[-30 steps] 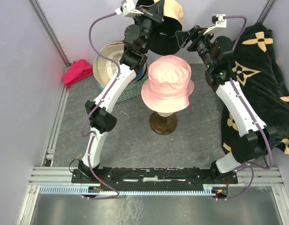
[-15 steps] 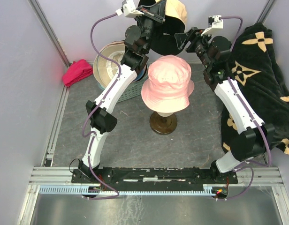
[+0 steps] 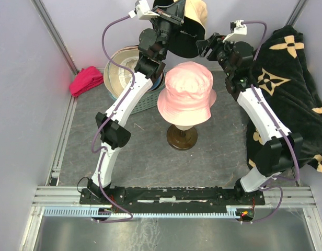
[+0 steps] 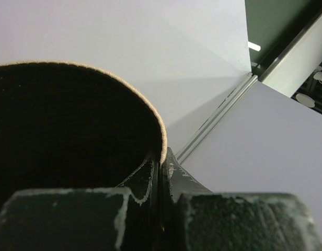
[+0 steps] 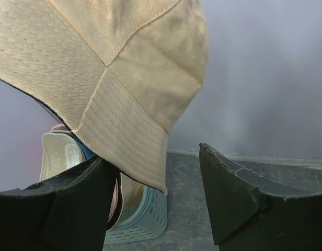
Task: Stack the hats
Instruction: Stack the hat on the hat.
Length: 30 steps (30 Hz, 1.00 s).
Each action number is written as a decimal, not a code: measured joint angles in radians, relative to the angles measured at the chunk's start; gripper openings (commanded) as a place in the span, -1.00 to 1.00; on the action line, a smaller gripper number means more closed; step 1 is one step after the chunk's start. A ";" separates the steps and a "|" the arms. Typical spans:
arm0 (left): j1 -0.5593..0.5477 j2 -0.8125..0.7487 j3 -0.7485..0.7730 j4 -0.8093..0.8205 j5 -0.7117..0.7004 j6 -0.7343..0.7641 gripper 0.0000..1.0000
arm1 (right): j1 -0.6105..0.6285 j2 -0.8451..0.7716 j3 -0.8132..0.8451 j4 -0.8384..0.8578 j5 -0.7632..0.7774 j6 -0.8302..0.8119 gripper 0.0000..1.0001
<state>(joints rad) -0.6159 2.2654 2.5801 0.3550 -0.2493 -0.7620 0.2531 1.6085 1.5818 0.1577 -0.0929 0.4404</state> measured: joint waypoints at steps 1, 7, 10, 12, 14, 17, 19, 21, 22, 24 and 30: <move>0.000 0.000 0.000 0.000 0.003 -0.006 -0.94 | 0.000 0.004 0.000 0.000 0.000 0.000 0.37; -0.003 -0.002 0.000 -0.002 0.022 -0.034 -0.94 | 0.000 0.016 0.000 0.001 0.007 -0.005 -0.20; -0.009 -0.005 0.000 -0.010 0.027 -0.038 -0.94 | 0.000 0.016 0.000 0.002 0.027 -0.016 -0.47; -0.013 -0.010 0.000 -0.021 0.040 -0.041 -0.94 | 0.000 0.016 0.000 0.002 0.053 -0.025 -0.54; -0.016 -0.016 0.000 -0.033 0.049 -0.042 -0.94 | 0.000 0.016 0.000 0.002 0.079 -0.037 -0.62; -0.021 -0.038 -0.013 -0.063 0.066 -0.042 -0.94 | 0.000 0.008 0.000 0.002 0.114 -0.056 -0.66; -0.023 -0.067 -0.039 -0.079 0.074 -0.042 -0.94 | 0.000 -0.007 0.000 0.001 0.137 -0.069 -0.67; -0.026 -0.098 -0.064 -0.091 0.082 -0.041 -0.94 | 0.000 -0.029 -0.001 0.000 0.150 -0.081 -0.67; -0.026 -0.112 -0.072 -0.096 0.088 -0.041 -0.94 | 0.000 -0.041 -0.002 0.000 0.154 -0.086 -0.67; -0.028 -0.151 -0.100 -0.111 0.104 -0.041 -0.94 | 0.000 -0.075 -0.010 0.003 0.163 -0.097 -0.68; -0.034 -0.259 -0.200 -0.122 0.150 -0.040 -0.94 | 0.000 -0.172 -0.046 0.015 0.173 -0.124 -0.68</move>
<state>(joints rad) -0.6495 2.0068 2.3806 0.2333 -0.0994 -0.8017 0.2535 1.4361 1.5356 0.1730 0.0799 0.3168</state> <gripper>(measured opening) 0.055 0.165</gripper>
